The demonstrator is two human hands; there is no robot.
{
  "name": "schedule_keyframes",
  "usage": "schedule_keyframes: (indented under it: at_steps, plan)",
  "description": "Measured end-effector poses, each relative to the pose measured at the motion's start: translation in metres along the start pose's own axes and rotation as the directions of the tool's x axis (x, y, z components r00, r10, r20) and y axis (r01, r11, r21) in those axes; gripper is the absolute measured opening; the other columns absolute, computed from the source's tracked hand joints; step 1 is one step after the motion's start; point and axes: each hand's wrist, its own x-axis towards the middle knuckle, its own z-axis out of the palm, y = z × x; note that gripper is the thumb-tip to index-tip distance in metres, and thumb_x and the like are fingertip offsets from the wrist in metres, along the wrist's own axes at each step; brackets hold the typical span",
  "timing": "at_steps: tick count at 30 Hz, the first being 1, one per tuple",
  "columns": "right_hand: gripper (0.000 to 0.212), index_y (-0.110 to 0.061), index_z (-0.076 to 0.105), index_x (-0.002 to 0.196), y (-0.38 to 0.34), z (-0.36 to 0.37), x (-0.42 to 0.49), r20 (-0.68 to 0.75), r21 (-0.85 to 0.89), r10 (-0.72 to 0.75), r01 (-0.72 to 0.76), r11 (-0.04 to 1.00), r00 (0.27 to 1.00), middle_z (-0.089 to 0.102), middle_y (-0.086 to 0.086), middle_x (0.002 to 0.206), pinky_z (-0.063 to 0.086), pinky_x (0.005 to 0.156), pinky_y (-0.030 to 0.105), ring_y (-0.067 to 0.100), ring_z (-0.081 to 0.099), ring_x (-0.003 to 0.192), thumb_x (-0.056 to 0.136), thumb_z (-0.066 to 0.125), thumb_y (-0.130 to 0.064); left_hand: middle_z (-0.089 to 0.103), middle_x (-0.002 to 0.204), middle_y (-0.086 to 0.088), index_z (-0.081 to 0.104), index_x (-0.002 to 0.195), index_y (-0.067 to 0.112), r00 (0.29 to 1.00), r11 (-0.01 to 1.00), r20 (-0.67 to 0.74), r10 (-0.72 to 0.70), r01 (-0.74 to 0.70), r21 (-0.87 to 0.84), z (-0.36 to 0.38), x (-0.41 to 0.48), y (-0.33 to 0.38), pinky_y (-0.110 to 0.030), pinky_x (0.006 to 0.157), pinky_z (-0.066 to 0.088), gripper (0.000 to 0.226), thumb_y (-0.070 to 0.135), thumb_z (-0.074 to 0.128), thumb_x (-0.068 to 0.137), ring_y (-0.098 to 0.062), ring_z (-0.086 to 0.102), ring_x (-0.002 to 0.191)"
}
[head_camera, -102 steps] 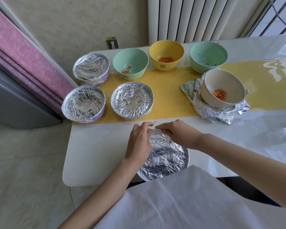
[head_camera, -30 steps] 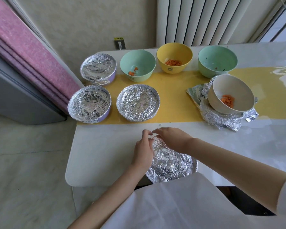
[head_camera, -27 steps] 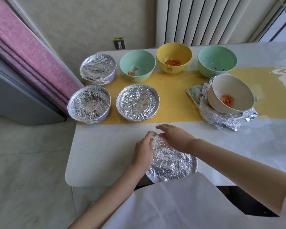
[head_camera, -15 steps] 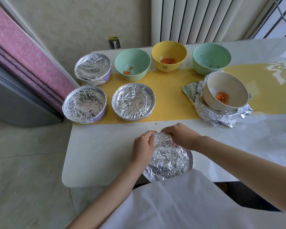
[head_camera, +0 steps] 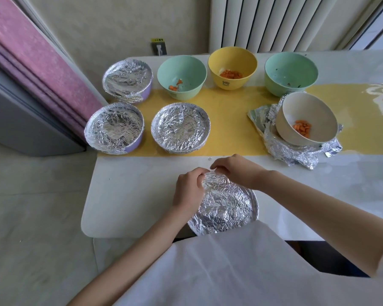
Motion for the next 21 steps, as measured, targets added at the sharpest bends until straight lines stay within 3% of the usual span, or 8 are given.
schedule_keyframes:
  at_steps: [3, 6, 8, 10, 13, 15, 19, 21]
  plan:
    - [0.027, -0.011, 0.064, 0.116, 0.003, -0.002, -0.008, -0.033, 0.084, 0.004, -0.002, 0.996, 0.999, 0.07, 0.005, 0.101, 0.045, 0.078, 0.031, 0.024, 0.062, 0.087, 0.099, 0.045, -0.019, 0.071, 0.084, -0.009, 0.068, 0.105, 0.01, 0.999, 1.0, -0.05, 0.011, -0.011, -0.002, -0.007, -0.004, -0.004, -0.024, 0.064, 0.043, 0.025, 0.002, 0.047, 0.093, -0.026, 0.064, 0.073]
    - [0.027, -0.009, 0.066, 0.11, 0.001, 0.003, -0.011, -0.078, 0.039, -0.008, 0.011, 0.999, 0.997, 0.07, 0.009, 0.092, 0.045, 0.073, 0.035, 0.028, 0.061, 0.08, 0.099, 0.043, -0.018, 0.069, 0.083, -0.011, 0.066, 0.104, 0.007, 0.999, 1.0, -0.03, 0.012, -0.012, 0.004, -0.01, -0.003, -0.006, -0.019, 0.061, 0.038, 0.022, 0.005, 0.047, 0.094, -0.021, 0.06, 0.066]
    - [0.026, -0.009, 0.066, 0.108, -0.004, 0.006, -0.009, -0.122, -0.003, -0.025, 0.025, 1.0, 0.992, 0.069, 0.011, 0.083, 0.043, 0.067, 0.034, 0.029, 0.06, 0.073, 0.099, 0.043, -0.016, 0.068, 0.09, -0.01, 0.066, 0.103, 0.005, 0.998, 0.999, -0.032, 0.053, -0.053, -0.003, -0.009, 0.0, -0.001, -0.019, 0.068, 0.041, 0.019, 0.007, 0.05, 0.093, -0.018, 0.058, 0.073]
    - [0.022, -0.012, 0.064, 0.109, -0.009, 0.009, -0.007, -0.13, -0.042, -0.043, 0.038, 0.998, 0.991, 0.069, 0.011, 0.08, 0.048, 0.067, 0.036, 0.028, 0.062, 0.071, 0.097, 0.045, -0.011, 0.068, 0.095, -0.007, 0.067, 0.102, 0.006, 0.994, 0.995, -0.045, 0.099, -0.099, -0.007, -0.008, 0.002, 0.004, -0.022, 0.075, 0.044, 0.018, 0.006, 0.052, 0.092, -0.019, 0.06, 0.083]
    - [0.025, -0.014, 0.061, 0.112, -0.01, 0.008, -0.006, -0.09, -0.077, -0.028, 0.021, 0.997, 0.996, 0.068, 0.009, 0.081, 0.049, 0.069, 0.039, 0.025, 0.061, 0.071, 0.097, 0.042, -0.006, 0.071, 0.087, -0.007, 0.069, 0.1, 0.01, 0.993, 0.994, -0.051, 0.107, -0.105, 0.037, -0.009, 0.006, 0.008, -0.033, 0.068, 0.046, 0.019, 0.005, 0.054, 0.091, -0.023, 0.062, 0.077]
    - [0.026, -0.012, 0.059, 0.115, -0.01, 0.008, -0.006, -0.077, -0.032, -0.028, 0.026, 0.999, 0.997, 0.067, 0.01, 0.087, 0.046, 0.071, 0.037, 0.025, 0.06, 0.075, 0.1, 0.038, -0.009, 0.072, 0.088, -0.008, 0.07, 0.102, 0.009, 0.993, 0.992, -0.049, 0.108, -0.104, 0.073, -0.01, 0.008, 0.008, -0.032, 0.068, 0.045, 0.02, 0.004, 0.054, 0.091, -0.024, 0.063, 0.078]
    - [0.033, -0.009, 0.048, 0.131, -0.014, 0.016, -0.01, -0.111, 0.144, 0.007, 0.009, 0.99, 0.994, 0.062, 0.01, 0.12, 0.041, 0.087, 0.033, 0.027, 0.058, 0.105, 0.102, 0.033, -0.016, 0.071, 0.086, -0.007, 0.069, 0.1, 0.009, 0.993, 0.992, -0.077, 0.094, -0.088, 0.086, -0.01, 0.008, 0.002, -0.026, 0.065, 0.042, 0.019, 0.004, 0.053, 0.092, -0.023, 0.063, 0.078]
    - [0.035, -0.009, 0.045, 0.133, -0.016, 0.02, -0.013, -0.166, 0.198, 0.018, 0.016, 0.98, 0.986, 0.058, 0.009, 0.125, 0.038, 0.085, 0.027, 0.025, 0.057, 0.105, 0.102, 0.033, -0.018, 0.071, 0.086, -0.006, 0.07, 0.098, 0.009, 0.988, 0.995, -0.132, 0.085, -0.076, 0.069, -0.012, 0.009, -0.001, -0.026, 0.065, 0.041, 0.019, 0.004, 0.053, 0.092, -0.022, 0.063, 0.078]
